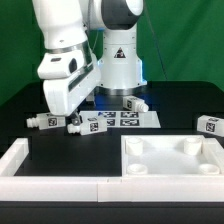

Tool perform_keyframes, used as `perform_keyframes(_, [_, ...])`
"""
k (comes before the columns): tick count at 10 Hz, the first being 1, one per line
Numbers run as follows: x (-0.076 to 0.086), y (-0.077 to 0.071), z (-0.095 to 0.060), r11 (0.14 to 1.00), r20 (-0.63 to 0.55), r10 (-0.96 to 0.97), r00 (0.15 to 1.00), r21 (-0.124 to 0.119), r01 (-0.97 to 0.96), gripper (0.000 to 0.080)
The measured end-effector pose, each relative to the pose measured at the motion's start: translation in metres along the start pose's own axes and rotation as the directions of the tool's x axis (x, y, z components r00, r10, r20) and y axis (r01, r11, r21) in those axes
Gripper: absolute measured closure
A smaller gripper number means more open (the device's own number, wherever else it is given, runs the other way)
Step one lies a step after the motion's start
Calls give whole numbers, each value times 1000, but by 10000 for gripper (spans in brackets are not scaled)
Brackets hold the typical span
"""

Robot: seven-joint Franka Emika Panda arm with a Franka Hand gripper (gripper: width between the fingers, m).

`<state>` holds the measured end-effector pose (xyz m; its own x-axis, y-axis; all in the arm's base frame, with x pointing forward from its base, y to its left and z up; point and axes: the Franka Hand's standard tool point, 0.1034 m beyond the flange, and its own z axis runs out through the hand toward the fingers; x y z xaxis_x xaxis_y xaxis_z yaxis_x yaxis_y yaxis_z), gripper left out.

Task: Assemble one leg

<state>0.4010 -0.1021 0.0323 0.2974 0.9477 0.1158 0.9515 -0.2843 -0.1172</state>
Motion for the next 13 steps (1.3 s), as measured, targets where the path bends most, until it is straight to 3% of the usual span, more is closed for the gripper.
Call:
perform_keyframes(1, [2, 0, 5, 999, 24, -38, 999, -29, 39, 151])
perform_keyframes(2, [3, -5, 14, 998, 38, -41, 998, -36, 42, 151])
perform_keyframes(5, [4, -1, 24, 999, 37, 22, 999, 22, -23, 151])
perform_keyframes(6, [2, 0, 24, 1000, 45, 11, 999, 13, -11, 278])
perform_keyframes(7, [1, 0, 25, 1000, 49, 9, 999, 15, -10, 278])
perform_keyframes(9, [0, 0, 25, 1000, 55, 9, 998, 17, -10, 516])
perform_keyframes(11, [0, 0, 25, 997, 55, 81, 995, 8, -81, 515])
perform_keyframes(13, [3, 2, 24, 961, 50, 275, 960, -28, -274, 515])
